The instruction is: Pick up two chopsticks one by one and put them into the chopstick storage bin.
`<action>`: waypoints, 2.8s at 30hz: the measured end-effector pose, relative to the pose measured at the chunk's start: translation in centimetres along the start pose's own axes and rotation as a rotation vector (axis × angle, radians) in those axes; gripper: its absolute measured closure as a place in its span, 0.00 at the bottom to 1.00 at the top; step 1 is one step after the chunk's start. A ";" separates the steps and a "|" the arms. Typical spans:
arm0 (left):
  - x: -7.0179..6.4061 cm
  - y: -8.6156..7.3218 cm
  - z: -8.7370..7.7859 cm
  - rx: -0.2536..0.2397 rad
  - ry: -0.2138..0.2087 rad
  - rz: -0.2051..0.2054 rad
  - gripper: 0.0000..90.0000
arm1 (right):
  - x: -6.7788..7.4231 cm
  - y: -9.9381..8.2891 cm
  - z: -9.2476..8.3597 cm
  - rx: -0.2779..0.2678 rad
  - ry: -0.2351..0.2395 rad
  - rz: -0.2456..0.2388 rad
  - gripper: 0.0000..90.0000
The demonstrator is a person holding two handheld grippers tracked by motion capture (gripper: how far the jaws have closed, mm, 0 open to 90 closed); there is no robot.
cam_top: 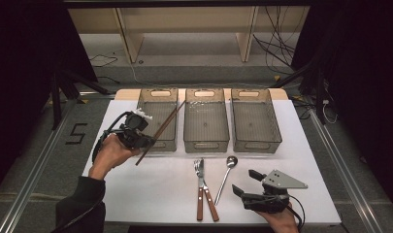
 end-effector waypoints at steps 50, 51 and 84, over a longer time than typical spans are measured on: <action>8.3 3.2 5.2 -0.088 0.145 -0.093 0.94 | 0.0 0.0 0.0 -0.004 0.005 0.003 0.24; 8.4 3.1 5.4 -0.084 0.142 -0.096 0.94 | 0.0 0.0 0.0 -0.004 0.005 0.003 0.24; 5.8 1.8 2.9 -0.206 0.096 -0.202 0.29 | -0.1 0.0 0.0 0.001 0.003 0.006 0.24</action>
Point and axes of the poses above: each handheld gripper's, and its own axes: z roughly forward along the jaws, y roughly out of its top, x roughly to its left, the point moved 5 cm from there along z, roughly forward along the jaws, and after that the axes turned 1 degree about -y, right-handed, at the moved point
